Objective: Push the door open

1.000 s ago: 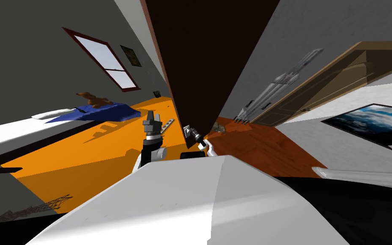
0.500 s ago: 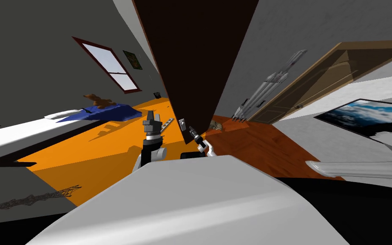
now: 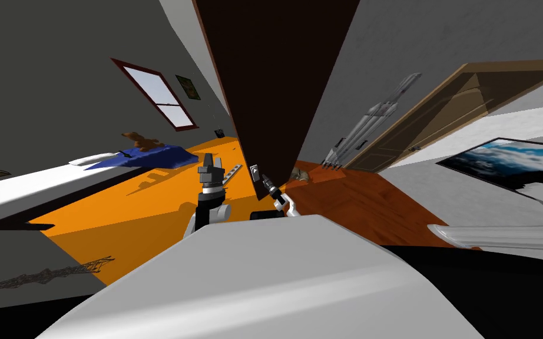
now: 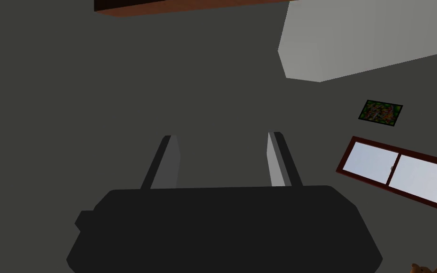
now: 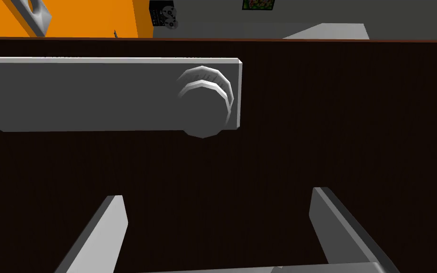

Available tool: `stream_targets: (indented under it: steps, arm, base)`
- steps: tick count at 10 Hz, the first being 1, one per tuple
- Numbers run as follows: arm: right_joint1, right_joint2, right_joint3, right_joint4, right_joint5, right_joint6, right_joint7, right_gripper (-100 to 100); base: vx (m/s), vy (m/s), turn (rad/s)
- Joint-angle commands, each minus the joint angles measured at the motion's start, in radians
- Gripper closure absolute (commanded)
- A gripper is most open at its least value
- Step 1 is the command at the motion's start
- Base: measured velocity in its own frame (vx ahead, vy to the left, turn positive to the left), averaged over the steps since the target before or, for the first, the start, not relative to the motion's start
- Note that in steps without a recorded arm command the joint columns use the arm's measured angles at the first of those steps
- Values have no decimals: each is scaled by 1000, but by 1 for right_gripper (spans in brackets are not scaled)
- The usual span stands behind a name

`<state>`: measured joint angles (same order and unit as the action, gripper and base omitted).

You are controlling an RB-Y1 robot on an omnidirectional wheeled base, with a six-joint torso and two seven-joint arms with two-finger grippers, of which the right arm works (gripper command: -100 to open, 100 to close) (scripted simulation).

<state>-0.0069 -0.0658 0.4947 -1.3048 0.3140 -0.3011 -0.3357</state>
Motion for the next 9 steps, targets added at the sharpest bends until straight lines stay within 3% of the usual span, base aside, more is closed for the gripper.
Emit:
stream_targets:
  steps: [1,5,6,7,9]
  arm:
    - [-5,3,-6,8,-2,-4,5,-100]
    - [-19,32,-22,30,-6,-15,18,-100]
    - [-17,25,-20,25,-5,-12,15,-100]
    - [-17,25,-20,25,-5,-12,15,100]
    - [-17,25,-20,25,-5,-12,15,100]
  base:
    - [208,151,29]
    - [204,149,24]
    - [83,59,-2]
    - [-10,-6,-5]
    - [-31,-22,9]
